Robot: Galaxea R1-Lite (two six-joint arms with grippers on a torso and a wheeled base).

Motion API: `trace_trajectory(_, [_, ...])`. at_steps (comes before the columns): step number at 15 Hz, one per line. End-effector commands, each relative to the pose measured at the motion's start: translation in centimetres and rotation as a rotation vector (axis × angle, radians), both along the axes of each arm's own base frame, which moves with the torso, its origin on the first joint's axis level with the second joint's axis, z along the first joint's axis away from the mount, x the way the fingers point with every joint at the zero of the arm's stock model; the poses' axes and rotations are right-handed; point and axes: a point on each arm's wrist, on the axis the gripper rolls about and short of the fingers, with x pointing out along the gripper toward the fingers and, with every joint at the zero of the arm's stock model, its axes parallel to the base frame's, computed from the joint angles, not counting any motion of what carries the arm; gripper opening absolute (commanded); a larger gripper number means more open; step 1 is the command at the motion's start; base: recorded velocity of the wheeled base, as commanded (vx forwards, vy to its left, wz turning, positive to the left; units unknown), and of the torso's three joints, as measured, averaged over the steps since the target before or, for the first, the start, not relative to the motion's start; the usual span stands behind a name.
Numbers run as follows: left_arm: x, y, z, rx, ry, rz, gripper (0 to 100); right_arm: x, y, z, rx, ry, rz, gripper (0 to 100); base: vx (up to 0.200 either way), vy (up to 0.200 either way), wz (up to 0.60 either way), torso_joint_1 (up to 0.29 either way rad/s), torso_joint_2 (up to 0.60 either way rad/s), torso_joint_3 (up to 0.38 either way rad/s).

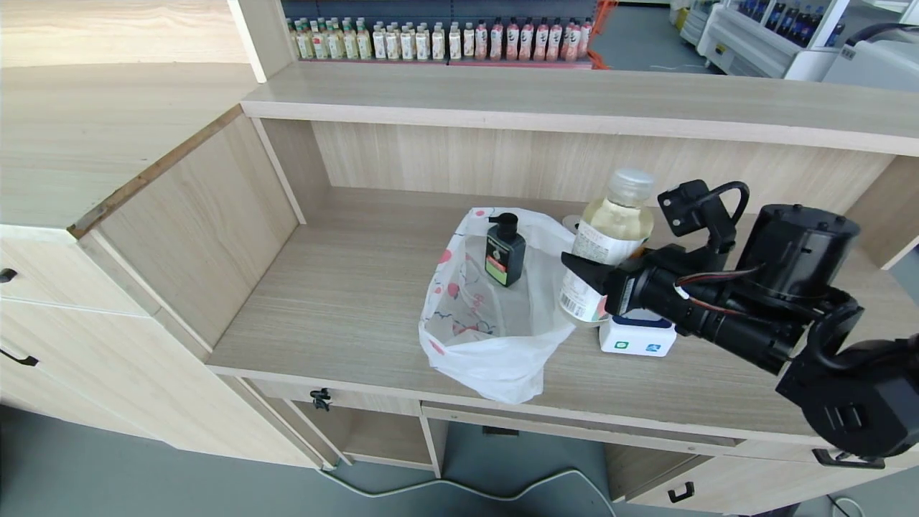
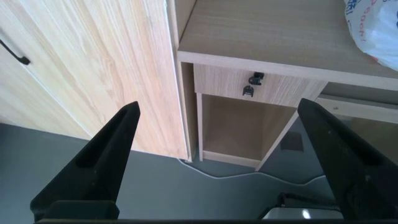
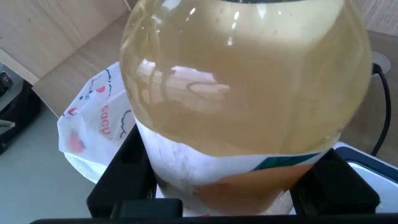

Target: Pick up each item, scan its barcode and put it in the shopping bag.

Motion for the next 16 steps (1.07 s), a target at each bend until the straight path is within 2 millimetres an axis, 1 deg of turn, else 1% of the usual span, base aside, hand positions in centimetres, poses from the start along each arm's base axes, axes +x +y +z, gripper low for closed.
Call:
trace_trajectory(1, [0.0,0.0,0.0,0.0,-0.001,0.0,100,1.3,1.5,-2.5,-0.008,0.012,0.026,0,0.0,0.0,0.0,0.0,0.0,0.0])
trace_trajectory(4, [0.0,0.0,0.0,0.0,0.001,0.0,100,2.4,2.6,-4.1,-0.004,-0.071,0.039,0,0.0,0.0,0.0,0.0,0.0,0.0])
trace_trajectory(6, [0.0,0.0,0.0,0.0,-0.001,0.0,100,2.9,2.8,-5.1,-0.022,-0.083,0.066,0,0.0,0.0,0.0,0.0,0.0,0.0])
trace_trajectory(10, [0.0,0.0,0.0,0.0,0.001,0.0,100,4.3,3.6,-6.5,-0.013,-0.108,0.071,0,0.0,0.0,0.0,0.0,0.0,0.0])
trace_trajectory(16, [0.0,0.0,0.0,0.0,-0.001,0.0,100,4.9,3.4,-8.2,-0.03,-0.078,0.074,0,0.0,0.0,0.0,0.0,0.0,0.0])
